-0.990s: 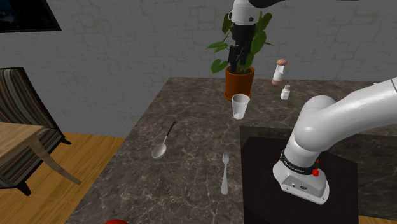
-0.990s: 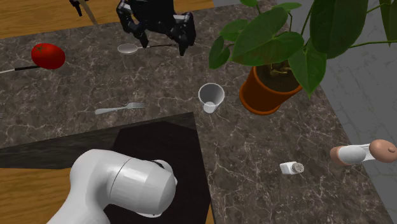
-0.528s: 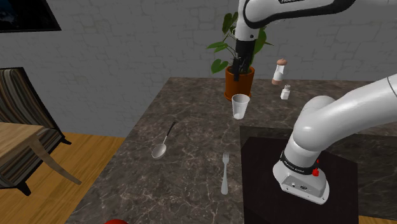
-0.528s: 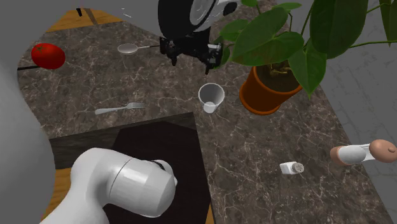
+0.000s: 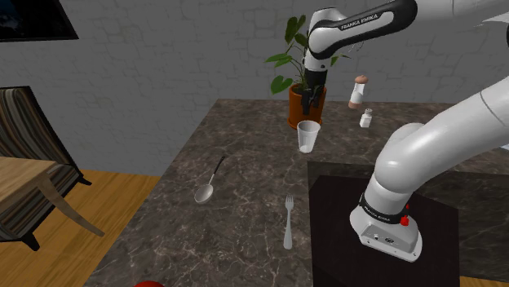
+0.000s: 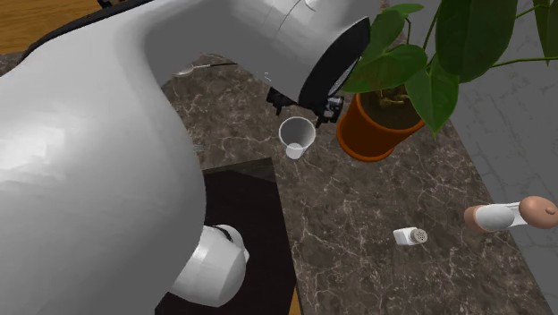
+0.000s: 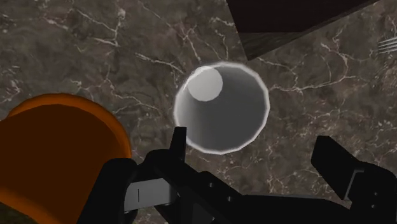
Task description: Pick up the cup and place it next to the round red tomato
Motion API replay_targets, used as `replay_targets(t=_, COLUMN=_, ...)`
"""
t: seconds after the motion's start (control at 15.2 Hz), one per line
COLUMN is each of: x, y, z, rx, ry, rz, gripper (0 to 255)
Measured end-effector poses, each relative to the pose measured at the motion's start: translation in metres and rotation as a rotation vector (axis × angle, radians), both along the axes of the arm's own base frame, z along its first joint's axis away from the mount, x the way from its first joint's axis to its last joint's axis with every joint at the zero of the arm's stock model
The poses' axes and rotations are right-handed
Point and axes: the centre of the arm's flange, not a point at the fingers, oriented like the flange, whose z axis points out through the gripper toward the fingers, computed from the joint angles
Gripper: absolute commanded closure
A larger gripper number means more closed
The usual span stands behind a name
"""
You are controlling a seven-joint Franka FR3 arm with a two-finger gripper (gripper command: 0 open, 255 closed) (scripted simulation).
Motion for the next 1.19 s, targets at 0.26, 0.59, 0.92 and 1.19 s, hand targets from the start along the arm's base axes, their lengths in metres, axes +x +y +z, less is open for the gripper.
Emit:
replay_targets(t=0.26, x=0.002, y=-0.035, z=-0.04, rx=0.023, ry=0.016, rz=-0.012, gripper=0)
replay_targets(t=0.59, x=0.008, y=-0.053, z=-0.073, rx=0.031, ry=0.017, rz=-0.015, gripper=0)
replay_targets(t=0.92, x=0.009, y=-0.05, z=-0.099, rx=0.029, ry=0.013, rz=-0.012, gripper=0)
replay_targets(t=1.19, x=0.008, y=-0.049, z=-0.101, rx=0.029, ry=0.014, rz=-0.01, gripper=0)
